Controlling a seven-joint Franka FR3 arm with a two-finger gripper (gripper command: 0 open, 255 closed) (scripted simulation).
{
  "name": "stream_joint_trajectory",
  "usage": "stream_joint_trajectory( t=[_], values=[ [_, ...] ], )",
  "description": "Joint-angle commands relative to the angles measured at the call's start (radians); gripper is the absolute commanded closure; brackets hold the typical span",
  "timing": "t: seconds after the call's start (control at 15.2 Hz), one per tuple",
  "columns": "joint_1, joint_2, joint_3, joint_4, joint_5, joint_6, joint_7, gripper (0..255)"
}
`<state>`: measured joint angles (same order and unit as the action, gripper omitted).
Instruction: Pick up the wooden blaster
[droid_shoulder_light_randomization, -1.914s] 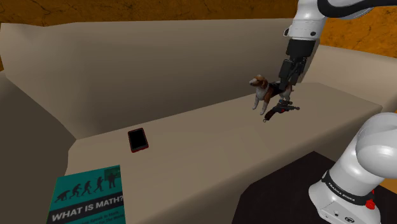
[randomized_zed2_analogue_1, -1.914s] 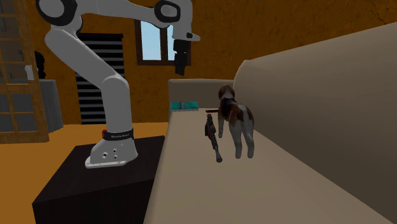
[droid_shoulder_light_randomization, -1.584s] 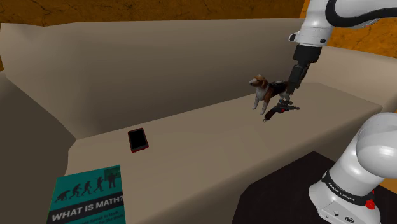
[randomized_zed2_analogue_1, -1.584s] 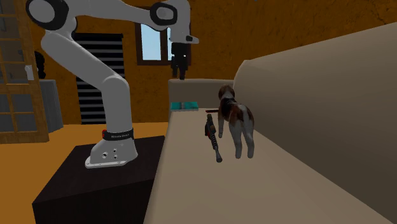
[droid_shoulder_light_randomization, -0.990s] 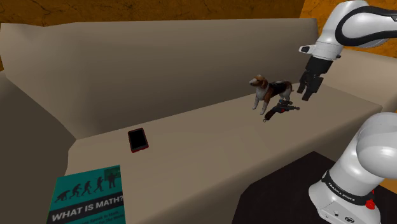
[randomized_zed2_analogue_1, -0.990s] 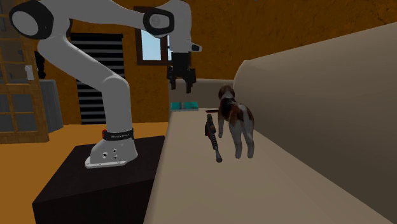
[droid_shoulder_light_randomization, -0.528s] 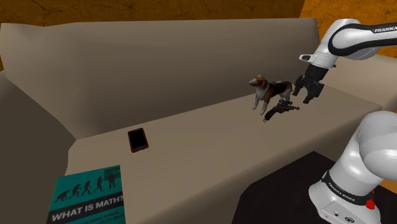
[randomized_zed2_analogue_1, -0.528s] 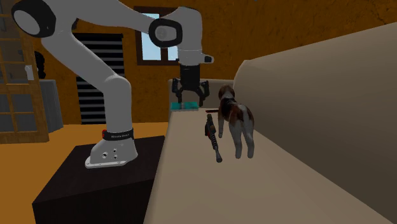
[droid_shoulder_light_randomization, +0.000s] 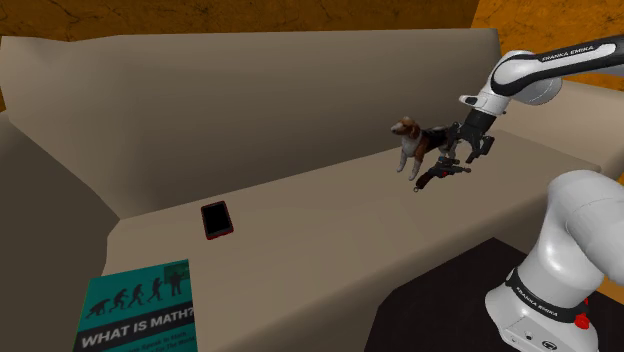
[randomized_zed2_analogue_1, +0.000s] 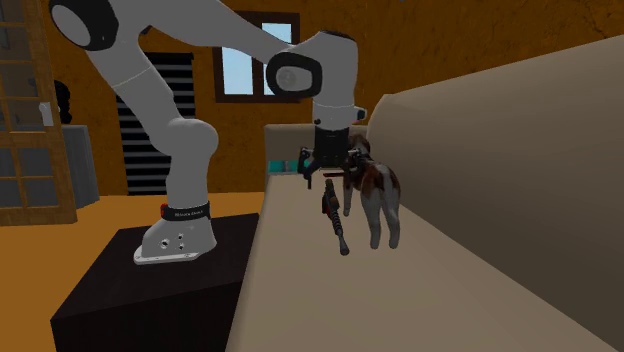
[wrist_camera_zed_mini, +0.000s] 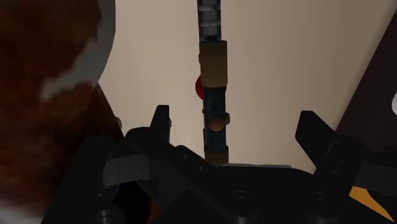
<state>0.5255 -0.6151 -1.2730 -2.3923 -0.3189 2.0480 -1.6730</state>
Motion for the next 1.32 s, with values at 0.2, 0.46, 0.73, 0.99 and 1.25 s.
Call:
stream_joint_trajectory(
  t=[0.2,0.46,0.73,0.99,1.25],
  values=[
    [0.117,0.026,-0.135,0.020,-0.005,0.051,-0.076,0],
    [0.173,0.039,-0.214,-0.002,-0.017,0.112,-0.087,0],
    [0.168,0.037,-0.208,-0.004,-0.018,0.110,-0.085,255],
    [0.167,0.037,-0.207,-0.004,-0.018,0.110,-0.085,255],
    [0.174,0.038,-0.214,-0.002,-0.018,0.112,-0.086,255]
  ],
)
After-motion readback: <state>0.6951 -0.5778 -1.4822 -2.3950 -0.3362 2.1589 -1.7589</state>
